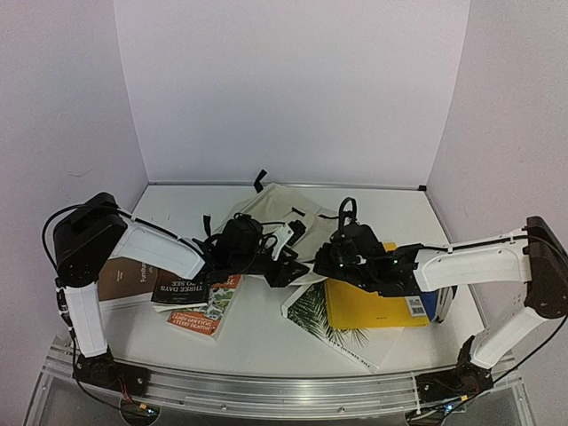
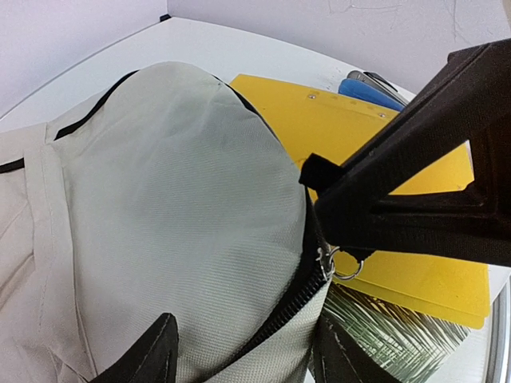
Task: Pack the student bag
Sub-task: Unzip the student bag at the center of the board.
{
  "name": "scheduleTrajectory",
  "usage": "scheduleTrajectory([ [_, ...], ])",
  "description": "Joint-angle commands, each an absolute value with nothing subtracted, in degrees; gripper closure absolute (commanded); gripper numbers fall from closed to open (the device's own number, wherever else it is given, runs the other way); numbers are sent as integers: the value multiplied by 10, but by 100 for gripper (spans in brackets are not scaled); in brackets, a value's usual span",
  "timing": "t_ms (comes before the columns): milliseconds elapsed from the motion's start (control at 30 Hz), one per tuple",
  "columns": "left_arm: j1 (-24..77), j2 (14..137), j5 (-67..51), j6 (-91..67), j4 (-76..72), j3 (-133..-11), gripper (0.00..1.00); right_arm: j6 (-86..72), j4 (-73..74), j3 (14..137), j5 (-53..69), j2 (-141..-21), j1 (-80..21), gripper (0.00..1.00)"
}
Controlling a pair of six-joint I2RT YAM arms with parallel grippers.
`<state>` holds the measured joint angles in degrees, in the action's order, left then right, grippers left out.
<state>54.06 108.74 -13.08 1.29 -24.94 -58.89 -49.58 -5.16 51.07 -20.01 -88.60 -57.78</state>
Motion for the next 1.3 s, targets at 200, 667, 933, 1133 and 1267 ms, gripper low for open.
scheduleTrajectory([
  [200, 548, 1104, -87, 25, -282, -622, 78, -501, -70, 524, -220, -867, -579, 100],
  [667, 557, 1010, -78, 17, -225, -534, 100, -488, -19, 530, -283, -838, -534, 100],
  [933, 562, 947, -52, 5, -184, -490, 100, -460, -13, 519, -269, -821, -470, 100],
  [1133, 562, 891, -14, -16, -140, -446, 100, -444, -13, 517, -256, -831, -439, 100],
  [1267, 563, 847, -6, -37, -107, -421, 99, -436, -13, 517, -247, -834, -429, 100],
])
